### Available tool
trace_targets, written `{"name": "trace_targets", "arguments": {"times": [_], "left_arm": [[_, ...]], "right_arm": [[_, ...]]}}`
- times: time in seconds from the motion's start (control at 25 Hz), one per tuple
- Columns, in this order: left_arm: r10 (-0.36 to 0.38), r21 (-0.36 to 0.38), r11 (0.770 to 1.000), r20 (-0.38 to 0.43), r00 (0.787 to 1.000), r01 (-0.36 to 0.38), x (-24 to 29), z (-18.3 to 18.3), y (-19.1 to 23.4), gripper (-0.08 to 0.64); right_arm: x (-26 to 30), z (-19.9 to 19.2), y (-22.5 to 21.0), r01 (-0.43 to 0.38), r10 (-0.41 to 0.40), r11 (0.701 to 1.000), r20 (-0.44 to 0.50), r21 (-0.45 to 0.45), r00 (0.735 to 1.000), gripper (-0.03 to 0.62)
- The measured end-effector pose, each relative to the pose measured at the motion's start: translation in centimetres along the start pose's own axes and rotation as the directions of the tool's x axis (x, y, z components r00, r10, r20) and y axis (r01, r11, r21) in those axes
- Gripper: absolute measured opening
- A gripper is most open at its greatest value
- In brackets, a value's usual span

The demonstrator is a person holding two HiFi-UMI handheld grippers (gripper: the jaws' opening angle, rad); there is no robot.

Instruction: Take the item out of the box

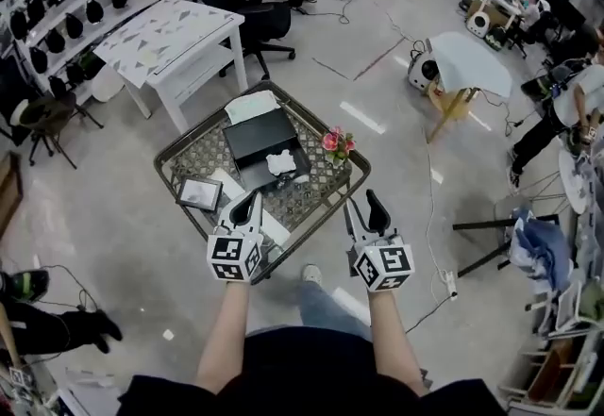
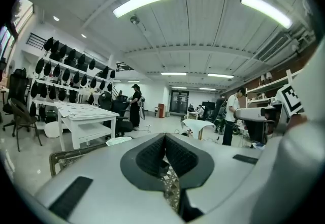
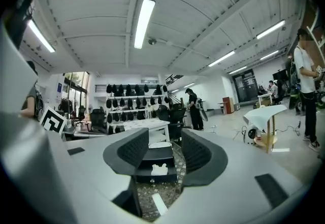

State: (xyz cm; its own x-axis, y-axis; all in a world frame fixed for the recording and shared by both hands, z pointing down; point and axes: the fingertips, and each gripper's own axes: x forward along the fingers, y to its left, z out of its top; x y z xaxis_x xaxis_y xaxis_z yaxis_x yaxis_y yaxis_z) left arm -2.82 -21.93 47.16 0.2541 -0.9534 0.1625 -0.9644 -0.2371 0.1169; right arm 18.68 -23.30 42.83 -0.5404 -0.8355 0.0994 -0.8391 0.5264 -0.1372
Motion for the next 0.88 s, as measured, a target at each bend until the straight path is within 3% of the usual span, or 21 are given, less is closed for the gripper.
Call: {"name": "trace_targets", "arguments": {"times": [0.36, 0.88], "left_arm": [[0.14, -0.018, 0.99, -0.016, 0.99, -0.141, 7.6, 0.9, 2.9, 0.02], [0.242, -0.043, 0.969, -0.022, 0.97, -0.242, 8.7, 1.8, 8.6, 0.02]], "right_arm": [[11.1, 0.7, -4.1, -0.162, 0.161, 0.987, -0.065, -0.012, 0.985, 0.186], [19.5, 0.1, -0.7, -0.29, 0.286, 0.957, -0.124, -0.016, 0.95, 0.186]]}}
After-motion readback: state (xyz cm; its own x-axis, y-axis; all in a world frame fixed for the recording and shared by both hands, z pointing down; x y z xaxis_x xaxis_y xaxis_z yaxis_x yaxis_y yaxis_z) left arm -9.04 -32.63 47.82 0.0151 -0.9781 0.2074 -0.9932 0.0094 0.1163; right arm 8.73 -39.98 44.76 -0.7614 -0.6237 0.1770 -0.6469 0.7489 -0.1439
